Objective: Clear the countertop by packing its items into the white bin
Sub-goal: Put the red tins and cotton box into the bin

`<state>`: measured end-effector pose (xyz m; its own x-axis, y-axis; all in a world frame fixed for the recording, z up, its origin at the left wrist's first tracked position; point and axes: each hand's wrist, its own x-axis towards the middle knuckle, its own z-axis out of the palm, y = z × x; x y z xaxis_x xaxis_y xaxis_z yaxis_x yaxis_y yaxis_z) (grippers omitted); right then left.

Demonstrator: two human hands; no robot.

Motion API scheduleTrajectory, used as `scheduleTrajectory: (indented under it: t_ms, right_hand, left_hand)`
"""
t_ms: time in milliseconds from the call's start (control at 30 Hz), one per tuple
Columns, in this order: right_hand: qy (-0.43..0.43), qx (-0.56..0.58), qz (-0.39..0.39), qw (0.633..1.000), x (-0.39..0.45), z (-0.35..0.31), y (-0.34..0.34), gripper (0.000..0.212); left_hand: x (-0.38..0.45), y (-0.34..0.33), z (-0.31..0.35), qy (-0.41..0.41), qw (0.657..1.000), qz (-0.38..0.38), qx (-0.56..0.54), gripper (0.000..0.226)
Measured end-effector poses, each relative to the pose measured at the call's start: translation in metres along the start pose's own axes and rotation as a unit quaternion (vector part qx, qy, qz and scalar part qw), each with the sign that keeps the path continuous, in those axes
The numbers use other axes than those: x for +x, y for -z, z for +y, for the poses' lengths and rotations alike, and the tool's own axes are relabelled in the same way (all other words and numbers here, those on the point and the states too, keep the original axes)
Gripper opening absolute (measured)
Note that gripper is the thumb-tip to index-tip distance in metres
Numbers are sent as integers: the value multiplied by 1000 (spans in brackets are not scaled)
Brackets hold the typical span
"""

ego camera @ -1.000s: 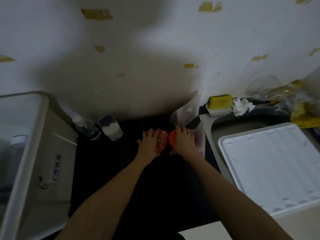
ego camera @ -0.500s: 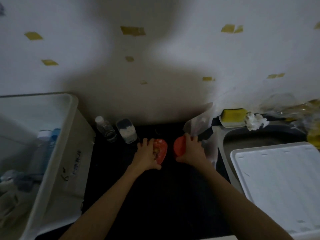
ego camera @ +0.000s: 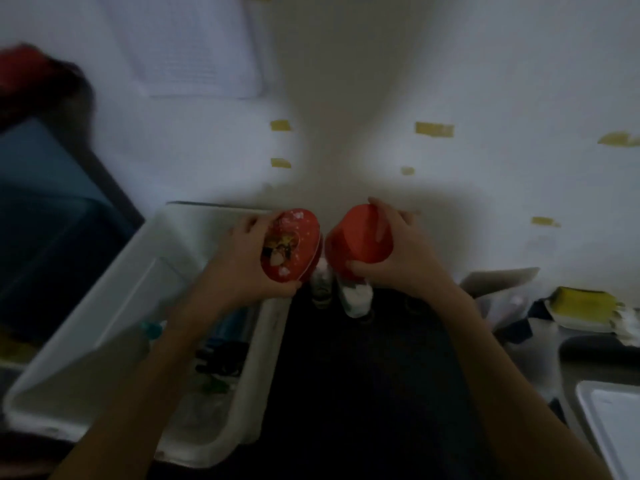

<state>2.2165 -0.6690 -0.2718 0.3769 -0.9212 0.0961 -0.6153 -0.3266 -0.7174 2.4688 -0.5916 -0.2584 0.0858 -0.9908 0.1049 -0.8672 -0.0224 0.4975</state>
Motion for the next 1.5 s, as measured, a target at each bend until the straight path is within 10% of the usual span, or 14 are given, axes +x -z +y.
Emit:
scheduleTrajectory:
  t_ms: [233,533,1167,1500]
  right_hand:
    - [47,26,-32,998,37,-83,-79,107]
    - [50,-33,-77,995,67,-121,-175,112]
    - [-38,-147,-136,979,125,-104,-268,112]
    - [-68,-111,-98,987,158,-100,-331,109]
  left_hand:
    - [4,68,-125,66,998,-21,-3,103]
    - [48,-27,-289,142,979,-139,34,129]
    - [74,-71,-336,39,996,-74,42,64]
    - [63,-45,-323,122,988,-92,-26,41]
